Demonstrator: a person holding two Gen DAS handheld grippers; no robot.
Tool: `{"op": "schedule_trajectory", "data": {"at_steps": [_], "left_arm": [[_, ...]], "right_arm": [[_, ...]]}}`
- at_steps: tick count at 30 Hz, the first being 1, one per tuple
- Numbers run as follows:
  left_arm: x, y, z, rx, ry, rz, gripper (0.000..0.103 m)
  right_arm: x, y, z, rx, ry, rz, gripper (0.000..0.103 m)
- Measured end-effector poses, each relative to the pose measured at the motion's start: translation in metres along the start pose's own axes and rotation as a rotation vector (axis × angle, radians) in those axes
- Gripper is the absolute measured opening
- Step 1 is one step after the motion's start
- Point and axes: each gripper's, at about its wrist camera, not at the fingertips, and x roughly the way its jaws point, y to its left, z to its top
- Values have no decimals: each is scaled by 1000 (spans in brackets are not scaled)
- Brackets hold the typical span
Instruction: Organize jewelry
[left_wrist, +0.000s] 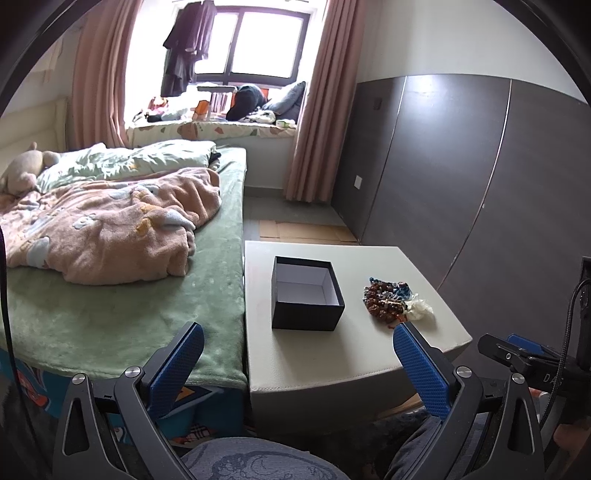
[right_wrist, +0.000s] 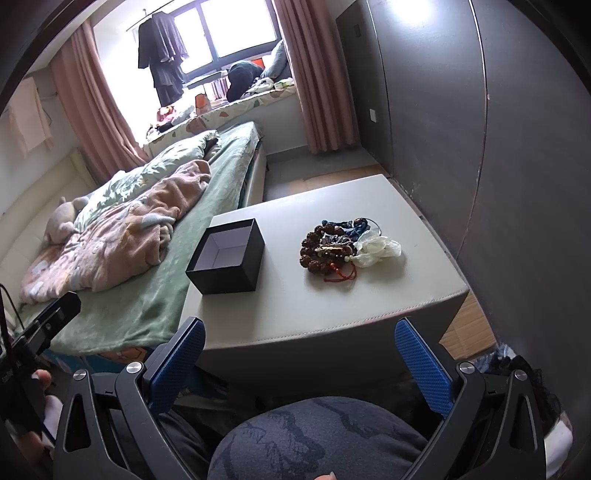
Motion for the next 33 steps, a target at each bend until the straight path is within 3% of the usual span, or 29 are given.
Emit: {"op": "schedule_trajectory", "data": {"at_steps": [5, 10, 20, 24, 29, 33], "left_arm": [[10, -3, 2, 44, 29, 22, 102], [9, -12, 10, 126, -2, 46, 102], [40, -34, 38, 148, 37, -42, 102], [67, -46, 44, 159, 86, -80, 102], [95, -58, 55, 175, 131, -124, 97], [123, -67, 64, 188, 182, -166, 86]], "right_arm": [[1, -3, 3, 5, 4, -11, 103], [1, -18, 11, 7, -2, -49, 103], [11, -66, 39, 130, 1, -11, 103], [23, -81, 48, 167, 13, 1, 103], [47, -99, 58, 227, 46, 34, 102], [72, -110, 69, 288, 85, 67, 101]]}}
